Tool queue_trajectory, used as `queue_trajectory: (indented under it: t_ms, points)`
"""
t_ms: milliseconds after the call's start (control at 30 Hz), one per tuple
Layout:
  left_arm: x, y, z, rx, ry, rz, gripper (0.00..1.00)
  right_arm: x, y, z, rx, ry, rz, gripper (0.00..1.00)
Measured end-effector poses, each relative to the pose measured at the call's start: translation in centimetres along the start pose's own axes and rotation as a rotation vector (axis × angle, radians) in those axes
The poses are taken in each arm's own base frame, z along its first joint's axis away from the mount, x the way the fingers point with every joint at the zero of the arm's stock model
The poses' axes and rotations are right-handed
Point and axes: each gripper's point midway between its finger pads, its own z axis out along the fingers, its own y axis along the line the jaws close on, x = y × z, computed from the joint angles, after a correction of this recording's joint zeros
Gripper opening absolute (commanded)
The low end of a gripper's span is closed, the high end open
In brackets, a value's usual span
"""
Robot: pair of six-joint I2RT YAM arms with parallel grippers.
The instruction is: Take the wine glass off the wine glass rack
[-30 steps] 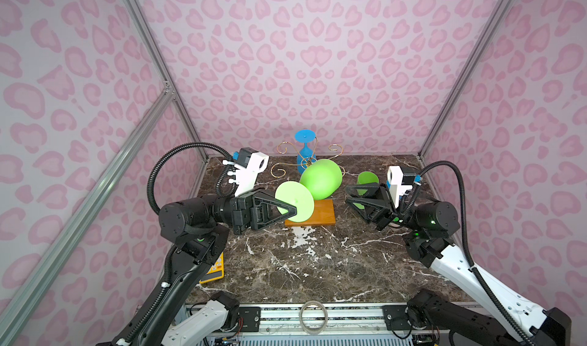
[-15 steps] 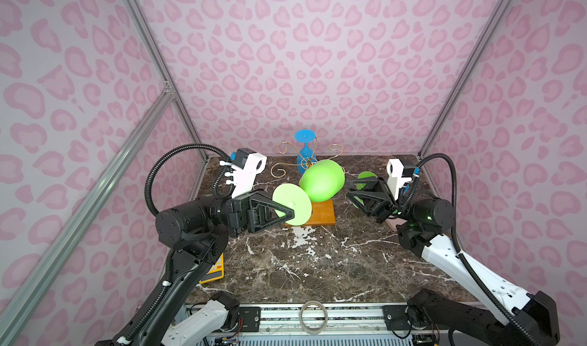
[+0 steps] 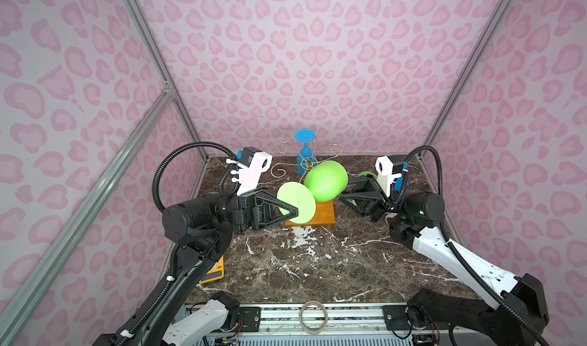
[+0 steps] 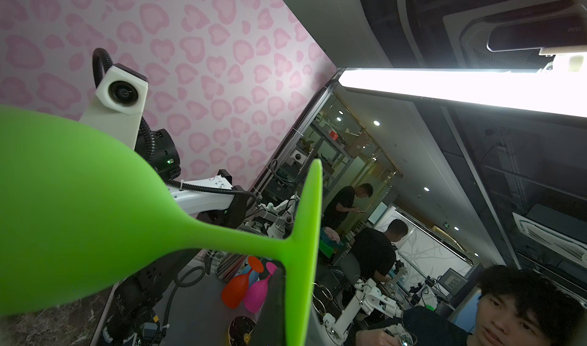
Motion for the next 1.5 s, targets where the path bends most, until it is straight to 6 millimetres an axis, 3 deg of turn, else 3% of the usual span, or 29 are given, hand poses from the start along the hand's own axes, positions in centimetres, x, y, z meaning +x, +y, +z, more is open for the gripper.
queue_trajectory:
  t_ms: [200, 333, 533, 700, 900, 967, 1133, 1500]
  points:
    - [-0.4, -0.1, 0.1, 0.02, -0.012, 0.012, 0.04, 0.1, 0.6, 0.1, -0.046, 0.014, -0.018, 0.08]
    - [-1.0, -0.4, 0.1, 0.043, -0.032, 0.012, 0.04, -0.1, 1.7, 0.1, -0.091, 0.017, -0.07, 0.0]
    - [-1.4, 0.0, 0.2, 0.055, -0.04, 0.0, 0.04, -0.2, 1.6, -0.1, -0.085, 0.013, -0.077, 0.0]
    - [-1.7, 0.2, 0.4, 0.009, -0.037, 0.015, 0.14, -0.5, 1.6, -0.6, -0.068, 0.01, -0.089, 0.0]
    - [-1.6, -0.1, 0.4, -0.063, -0.014, 0.061, 0.13, -0.8, 2.1, -0.6, -0.072, 0.02, -0.133, 0.0]
    - [-1.4, 0.1, 0.4, -0.071, -0.003, 0.071, 0.18, -0.8, 2.1, -0.6, -0.072, 0.026, -0.142, 0.0]
    - [-1.4, 0.8, 0.2, -0.097, -0.006, 0.09, 0.43, -0.9, 2.5, -0.5, -0.08, 0.034, -0.164, 0.0]
    - [-1.4, 1.2, -0.2, -0.137, -0.007, 0.095, 0.67, -1.3, 4.0, -0.4, -0.085, 0.047, -0.216, 0.0]
